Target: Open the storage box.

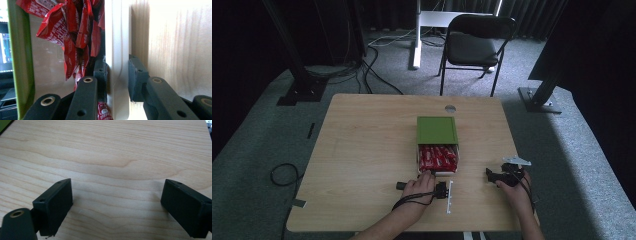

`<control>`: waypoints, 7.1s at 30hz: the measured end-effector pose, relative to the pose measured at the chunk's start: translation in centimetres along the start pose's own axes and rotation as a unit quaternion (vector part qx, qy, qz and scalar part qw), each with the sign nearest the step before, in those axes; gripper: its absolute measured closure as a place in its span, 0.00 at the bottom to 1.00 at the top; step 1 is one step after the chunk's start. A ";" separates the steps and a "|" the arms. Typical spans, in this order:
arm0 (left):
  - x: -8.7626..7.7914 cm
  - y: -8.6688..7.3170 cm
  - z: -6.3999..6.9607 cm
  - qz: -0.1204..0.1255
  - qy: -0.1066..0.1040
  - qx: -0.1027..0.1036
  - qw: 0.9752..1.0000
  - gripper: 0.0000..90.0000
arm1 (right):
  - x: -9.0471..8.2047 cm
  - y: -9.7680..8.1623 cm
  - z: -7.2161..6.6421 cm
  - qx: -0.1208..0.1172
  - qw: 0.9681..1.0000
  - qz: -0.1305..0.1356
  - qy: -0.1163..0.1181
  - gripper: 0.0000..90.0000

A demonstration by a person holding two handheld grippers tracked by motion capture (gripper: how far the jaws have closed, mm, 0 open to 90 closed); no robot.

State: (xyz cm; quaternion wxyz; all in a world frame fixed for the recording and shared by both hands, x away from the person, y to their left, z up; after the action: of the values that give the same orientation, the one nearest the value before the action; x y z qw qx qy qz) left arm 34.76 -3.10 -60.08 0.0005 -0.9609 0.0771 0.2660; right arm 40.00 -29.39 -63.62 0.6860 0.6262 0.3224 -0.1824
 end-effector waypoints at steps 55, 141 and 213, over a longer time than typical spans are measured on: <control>-6.1 0.7 3.1 0.047 -0.092 -0.018 0.994 0.70 | 0.0 0.0 0.0 0.000 1.000 0.000 0.000 0.11; -3.6 -21.1 -4.7 0.092 -0.148 -0.589 0.789 0.46 | 0.0 0.0 0.0 0.000 1.000 0.001 0.000 0.11; -1.1 -30.5 2.4 -0.100 -0.059 -0.702 0.703 0.11 | -0.1 -0.1 -0.2 -0.014 1.000 0.002 0.018 0.11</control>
State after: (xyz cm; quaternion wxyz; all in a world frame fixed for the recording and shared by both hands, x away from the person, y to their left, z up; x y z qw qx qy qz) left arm 37.14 27.33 -62.85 -0.6430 -0.6676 -0.2288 0.2975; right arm 39.84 -29.19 -63.61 0.6894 0.6200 0.3360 -0.1656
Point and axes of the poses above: each handheld gripper's, and its own axes: x roughly forward along the jaws, y roughly out of its top, z roughly to its right, the point moved 8 cm from there along x, roughly forward along the jaws, and after that the axes turned 2 degrees about -y, right-handed, at the moved point
